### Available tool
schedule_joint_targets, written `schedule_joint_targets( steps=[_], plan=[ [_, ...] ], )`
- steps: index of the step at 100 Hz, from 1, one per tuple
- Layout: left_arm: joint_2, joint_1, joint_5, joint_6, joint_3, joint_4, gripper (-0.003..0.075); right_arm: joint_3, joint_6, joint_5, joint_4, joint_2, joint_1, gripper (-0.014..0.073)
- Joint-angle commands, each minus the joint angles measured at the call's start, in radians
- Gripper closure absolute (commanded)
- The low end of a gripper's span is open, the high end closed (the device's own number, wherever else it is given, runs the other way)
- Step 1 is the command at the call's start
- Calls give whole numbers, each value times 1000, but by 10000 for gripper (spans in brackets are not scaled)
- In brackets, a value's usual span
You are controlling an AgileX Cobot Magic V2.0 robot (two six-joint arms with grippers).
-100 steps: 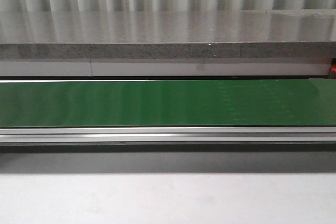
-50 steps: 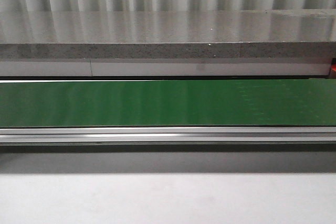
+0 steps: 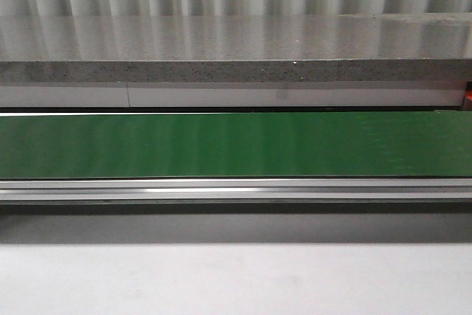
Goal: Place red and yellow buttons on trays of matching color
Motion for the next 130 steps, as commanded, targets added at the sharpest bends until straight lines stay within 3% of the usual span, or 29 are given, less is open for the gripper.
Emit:
schedule_joint_targets(
  steps=[1,24,56,110,119,130],
  plan=[
    [53,32,38,-22,-78,1,175,-24,-11,-59,22,11,4,661],
    [236,112,150,-57,-206,1,175,-24,-11,-59,22,11,4,661],
    [452,128,219,-74,-319,25,175,-24,-11,-59,22,11,4,661],
    [576,128,-17,-98,-352,39,177,-24,-11,-59,22,11,4,661],
    [576,128,-31,-98,-352,39,214,-24,-11,-59,22,11,4,661],
    [576,128,-40,-98,-352,43,337,-24,-11,-59,22,11,4,661]
  ],
)
